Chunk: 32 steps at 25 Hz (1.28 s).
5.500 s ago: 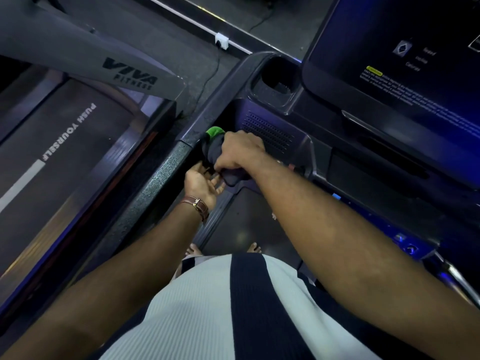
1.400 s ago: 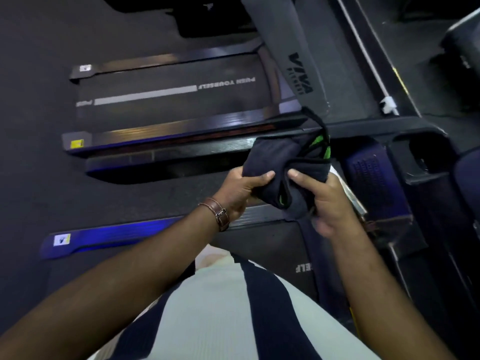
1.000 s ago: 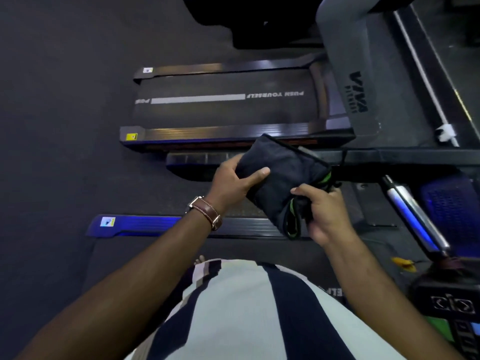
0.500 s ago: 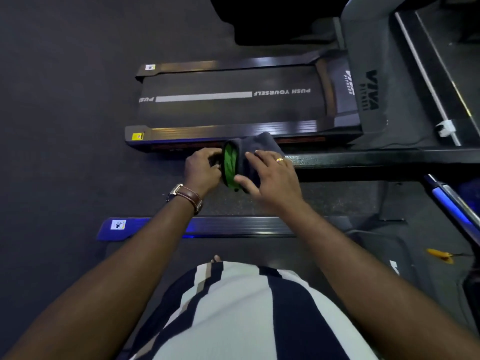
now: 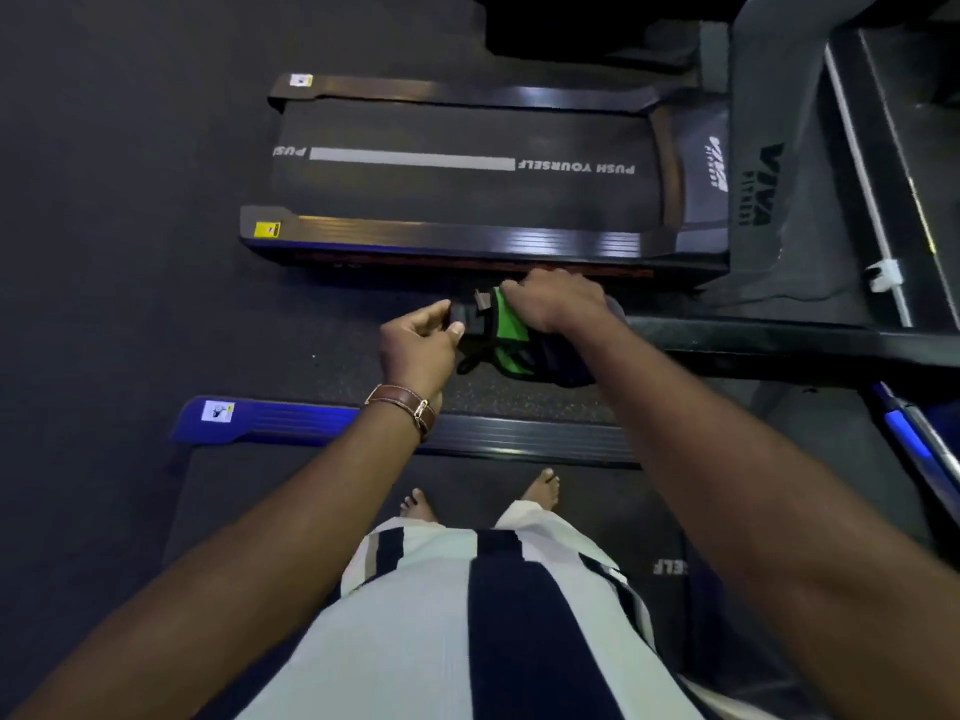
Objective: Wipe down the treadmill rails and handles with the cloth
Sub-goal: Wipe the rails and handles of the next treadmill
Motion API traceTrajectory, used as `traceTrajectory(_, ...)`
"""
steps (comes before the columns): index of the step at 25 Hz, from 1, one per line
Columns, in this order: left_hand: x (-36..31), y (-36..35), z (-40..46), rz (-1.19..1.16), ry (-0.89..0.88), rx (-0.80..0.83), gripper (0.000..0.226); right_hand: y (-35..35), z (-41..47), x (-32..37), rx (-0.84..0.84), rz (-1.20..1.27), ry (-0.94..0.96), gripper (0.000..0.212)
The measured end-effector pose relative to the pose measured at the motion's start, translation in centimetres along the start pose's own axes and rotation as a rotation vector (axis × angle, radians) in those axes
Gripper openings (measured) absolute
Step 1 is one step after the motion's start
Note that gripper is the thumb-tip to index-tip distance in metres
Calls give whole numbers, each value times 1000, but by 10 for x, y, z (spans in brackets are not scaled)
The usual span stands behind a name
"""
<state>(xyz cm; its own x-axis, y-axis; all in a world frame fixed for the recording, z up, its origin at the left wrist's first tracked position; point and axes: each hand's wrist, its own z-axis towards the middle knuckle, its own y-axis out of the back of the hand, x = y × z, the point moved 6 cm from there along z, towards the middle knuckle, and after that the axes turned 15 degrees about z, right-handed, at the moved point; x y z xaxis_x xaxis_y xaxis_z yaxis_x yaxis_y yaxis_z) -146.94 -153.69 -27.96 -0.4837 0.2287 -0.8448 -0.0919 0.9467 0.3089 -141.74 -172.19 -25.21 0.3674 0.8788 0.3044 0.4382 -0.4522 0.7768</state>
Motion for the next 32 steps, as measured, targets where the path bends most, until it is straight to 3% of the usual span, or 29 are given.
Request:
traceTrajectory(5,5,-13,-5,-59,57,-99,33,7,-17,-13,66,4,502,50)
traceTrajectory(7,9,-18,-8,-59,79,-140,32,9,7,-34,167,-71,388,55)
traceTrajectory(9,8,-21,-13,-54,83,-193,32,-3,34,-12,326,5,293,59)
traceTrajectory(11,9,-23,-17,-74,80,-257,31,-17,34,17,426,145,352,51)
traceTrajectory(13,9,-27,-17,-103,92,-278,31,-17,31,-1,459,212,453,47)
traceTrajectory(15,10,-28,-18,-137,123,-306,30,-9,35,-30,524,207,384,52)
traceTrajectory(17,13,-31,-19,-191,128,-345,29,-14,46,-17,608,274,259,46)
traceTrajectory(18,15,-34,-20,-229,129,-353,29,-20,42,-2,641,251,306,42)
traceTrajectory(20,20,-38,-18,-289,145,-364,27,-19,26,17,558,170,524,50)
traceTrajectory(22,24,-37,-16,-299,153,-357,25,-7,12,-5,401,-32,691,57)
traceTrajectory(25,28,-35,-12,-417,151,-251,27,-11,14,13,235,-61,547,56)
traceTrajectory(26,30,-35,-11,-473,156,-194,29,-24,5,31,198,-62,596,55)
traceTrajectory(29,30,-30,-10,-561,136,-61,33,-29,-39,14,-60,-300,1023,63)
traceTrajectory(31,29,-32,-12,-605,138,45,41,-17,-46,-25,-69,-512,1150,82)
traceTrajectory(32,28,-35,-13,-622,140,98,54,-15,-48,-27,-122,-558,1184,82)
